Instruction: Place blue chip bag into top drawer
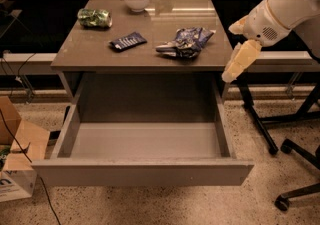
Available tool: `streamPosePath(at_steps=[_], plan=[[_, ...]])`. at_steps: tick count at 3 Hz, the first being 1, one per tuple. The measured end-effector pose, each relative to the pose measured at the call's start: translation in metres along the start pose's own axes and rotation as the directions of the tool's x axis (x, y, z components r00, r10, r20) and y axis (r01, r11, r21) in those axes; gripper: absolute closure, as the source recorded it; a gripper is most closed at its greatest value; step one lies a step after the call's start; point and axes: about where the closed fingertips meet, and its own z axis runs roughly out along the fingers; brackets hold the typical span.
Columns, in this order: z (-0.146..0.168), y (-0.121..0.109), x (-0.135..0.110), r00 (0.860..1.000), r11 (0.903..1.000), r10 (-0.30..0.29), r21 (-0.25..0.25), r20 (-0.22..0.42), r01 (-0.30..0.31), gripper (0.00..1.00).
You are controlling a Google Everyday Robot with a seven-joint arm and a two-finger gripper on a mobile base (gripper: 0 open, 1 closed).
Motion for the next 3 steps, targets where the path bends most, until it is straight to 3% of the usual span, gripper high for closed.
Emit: streamPosePath(at_steps=[1, 3], plan=[[0.0, 0.0, 0.0, 1.0, 1.0, 0.0, 0.0, 0.0, 0.0, 0.0], [0.042, -0.024, -0.031, 0.995, 0.9974, 0.03, 0.062, 0.093, -0.036, 0.0]])
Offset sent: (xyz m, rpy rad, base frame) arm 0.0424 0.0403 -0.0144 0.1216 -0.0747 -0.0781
